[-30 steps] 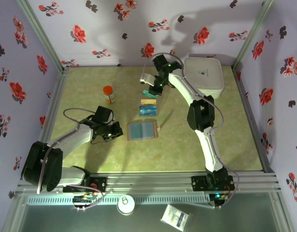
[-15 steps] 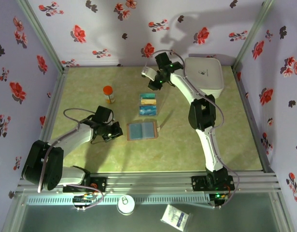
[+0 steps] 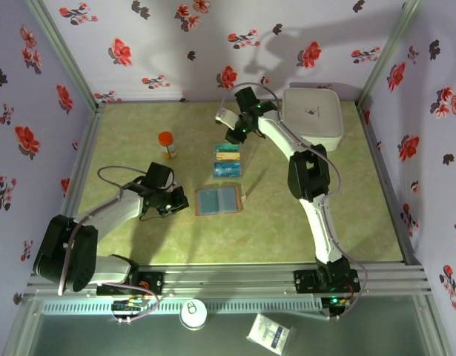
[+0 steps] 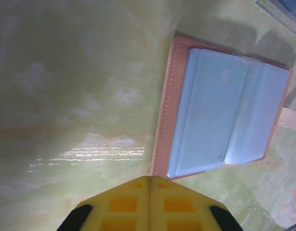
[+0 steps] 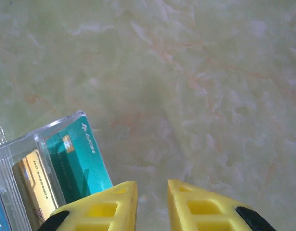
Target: Take the credit cards out of the card holder
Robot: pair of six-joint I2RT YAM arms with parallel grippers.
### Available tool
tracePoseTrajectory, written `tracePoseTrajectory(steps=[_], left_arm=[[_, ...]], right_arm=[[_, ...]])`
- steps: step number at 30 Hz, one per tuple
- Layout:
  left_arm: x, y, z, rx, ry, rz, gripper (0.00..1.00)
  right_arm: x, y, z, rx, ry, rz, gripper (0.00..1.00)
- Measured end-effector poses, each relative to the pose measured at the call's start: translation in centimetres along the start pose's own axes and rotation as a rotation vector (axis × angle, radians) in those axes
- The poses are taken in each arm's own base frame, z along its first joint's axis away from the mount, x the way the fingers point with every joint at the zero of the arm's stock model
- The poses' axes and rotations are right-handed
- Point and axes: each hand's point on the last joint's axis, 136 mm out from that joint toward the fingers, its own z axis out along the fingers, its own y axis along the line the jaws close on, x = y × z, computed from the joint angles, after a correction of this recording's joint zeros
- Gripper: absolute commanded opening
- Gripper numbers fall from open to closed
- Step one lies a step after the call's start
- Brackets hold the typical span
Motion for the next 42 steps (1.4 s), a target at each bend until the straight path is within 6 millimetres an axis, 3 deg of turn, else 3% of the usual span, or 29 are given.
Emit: tracePoseTrajectory(steps=[16,28,36,42], left_arm=[[0.1,0.1,0.0,-0.004,0.004,-0.002,0.02],[0.1,0.2,0.1,-0.007,0.007,-0.003,0.02],[0.1,0.1,0.2,-0.004,0.008,-0.003,0.02],[0.0,-0.1,0.7,0.009,0.018,-0.003,0.00]], right_arm=[[0.3,0.2,1.5,0.007,0.017,-0.005,0.25],[0.3,0.3,1.5,0.005,0.018,-0.007,0.24],[0.1,0.3,0.5,0.015,0.025,-0.001,0.25],[-0.2,0.5,-2.2,0.054,0.016,0.093,0.26]])
